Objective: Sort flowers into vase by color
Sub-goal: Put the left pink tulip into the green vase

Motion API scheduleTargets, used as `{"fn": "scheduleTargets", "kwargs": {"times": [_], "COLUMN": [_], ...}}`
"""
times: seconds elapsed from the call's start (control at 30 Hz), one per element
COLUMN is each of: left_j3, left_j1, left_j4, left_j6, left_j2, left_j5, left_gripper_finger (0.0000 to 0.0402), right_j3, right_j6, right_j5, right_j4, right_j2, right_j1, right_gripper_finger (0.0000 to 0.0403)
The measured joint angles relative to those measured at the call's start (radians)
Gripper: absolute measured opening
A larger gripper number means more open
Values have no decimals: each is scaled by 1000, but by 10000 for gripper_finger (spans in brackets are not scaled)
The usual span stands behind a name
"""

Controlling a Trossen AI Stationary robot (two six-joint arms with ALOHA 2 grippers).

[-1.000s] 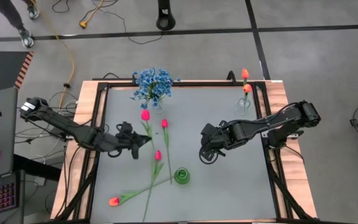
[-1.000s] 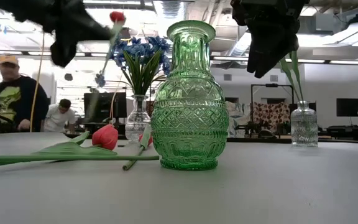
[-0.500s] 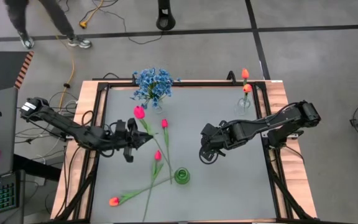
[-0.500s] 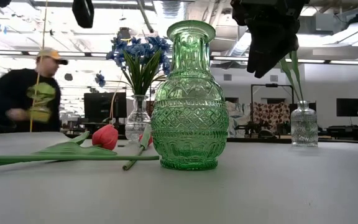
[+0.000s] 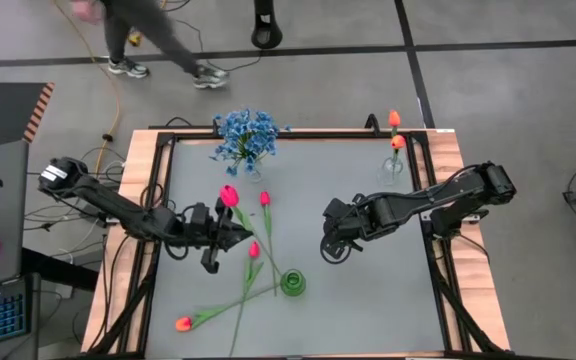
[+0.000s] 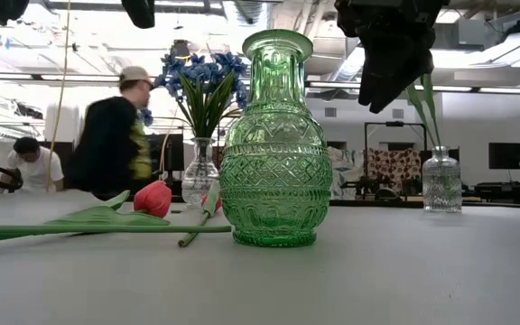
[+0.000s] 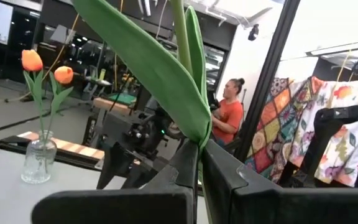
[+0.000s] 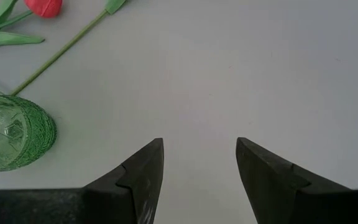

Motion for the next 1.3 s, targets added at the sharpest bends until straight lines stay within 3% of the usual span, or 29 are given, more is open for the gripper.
{"fn": "scheduleTargets", "kwargs": {"times": [0.27,0.7,0.93,1.3], "left_j3": [68,247,281,281], "left_j1": [0,0,0,0], "left_j4": [-16,-316,-331,-383], "left_j6": [67,159,185,160], "left_j2": [63,160,219,239], "left_j5": [4,25,82,99], "left_gripper_finger": [0,0,2,90], "right_j3": [0,0,0,0], "right_j6": [0,0,0,0], "right_j5": [0,1,1,1], "right_j4": [0,0,1,1], "right_j2": [0,0,0,0], "right_j1": [0,0,0,0], "right_gripper_finger": [228,228,228,228]}}
